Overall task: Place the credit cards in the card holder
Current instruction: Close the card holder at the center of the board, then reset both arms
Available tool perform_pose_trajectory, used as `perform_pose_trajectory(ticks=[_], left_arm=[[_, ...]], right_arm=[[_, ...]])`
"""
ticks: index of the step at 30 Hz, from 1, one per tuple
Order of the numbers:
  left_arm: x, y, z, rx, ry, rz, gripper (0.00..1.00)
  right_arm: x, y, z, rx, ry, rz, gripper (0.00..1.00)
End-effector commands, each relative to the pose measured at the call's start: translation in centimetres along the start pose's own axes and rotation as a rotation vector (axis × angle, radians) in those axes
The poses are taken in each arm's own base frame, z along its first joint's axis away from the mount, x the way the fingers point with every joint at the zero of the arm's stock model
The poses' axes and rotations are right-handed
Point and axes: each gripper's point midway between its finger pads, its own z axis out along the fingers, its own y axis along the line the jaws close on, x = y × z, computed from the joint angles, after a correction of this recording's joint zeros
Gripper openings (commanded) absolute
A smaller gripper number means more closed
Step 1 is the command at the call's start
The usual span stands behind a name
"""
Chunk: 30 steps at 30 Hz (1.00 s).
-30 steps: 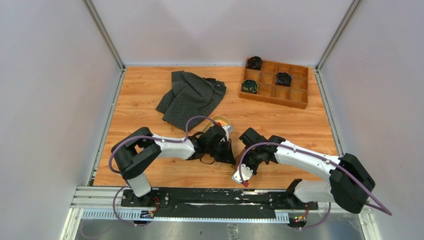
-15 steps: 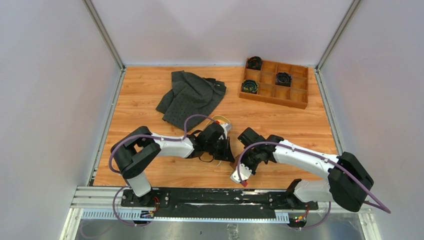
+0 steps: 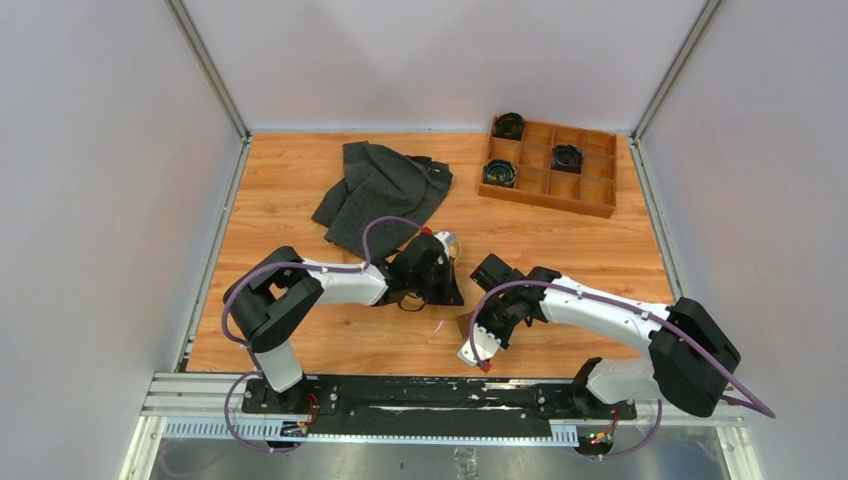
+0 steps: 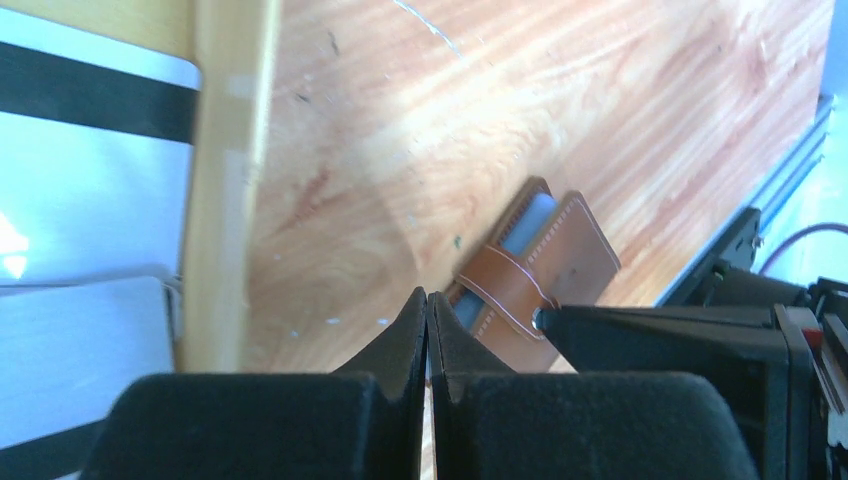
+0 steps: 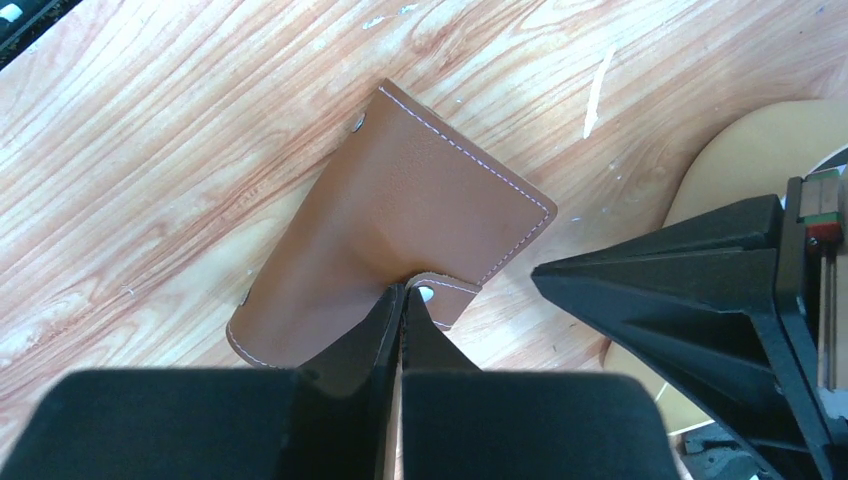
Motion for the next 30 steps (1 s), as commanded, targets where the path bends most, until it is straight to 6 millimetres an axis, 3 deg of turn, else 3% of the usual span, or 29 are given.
perform_pose_trajectory(ticks=[1,5,8,11,15,20,25,28,30], left_arm=[[-1.6,1.2,0.6,-0.044,-0.036,0.017,0.00],[-1.9,0.6,0.6,-0.022,-0.033,0.029,0.00],[-2.4,-0.2,0.1,-0.001,-0.048,0.044,0.00],[-3.0,-1.0,-0.8,0.019,-0.071,0.061,0.00],[-3.8,-2.5,-2.6,0.063,-0.107,0.091,0.02],[-5.2,-4.8,-5.9,0.120,-0.184,0.149,0.16],[-6.4,-5.5,-9.7,0.074,-0.235,0.253,0.28],[-7.1,-5.4,-13.3,0.004,-0.267,0.343,0.33],[-8.1,-5.9,-17.1,-0.028,-0.343,0.405,0.41]], right_arm=[[-2.9,12.3,2.6,-0.450,-0.124,0.151,0.00],[-3.0,12.1,2.6,-0.444,-0.123,0.167,0.01],[-3.7,10.4,2.1,-0.379,-0.144,0.213,0.27],[-3.6,7.7,0.5,-0.270,-0.128,0.228,0.46],[-3.4,5.2,-2.3,-0.166,-0.112,0.265,0.58],[-3.1,3.1,-6.6,-0.015,-0.146,0.384,0.62],[-0.1,2.0,-10.1,0.188,-0.101,0.610,0.69],[2.2,1.3,-13.4,0.342,-0.075,0.832,0.70],[3.6,0.8,-16.5,0.467,-0.077,0.982,0.71]])
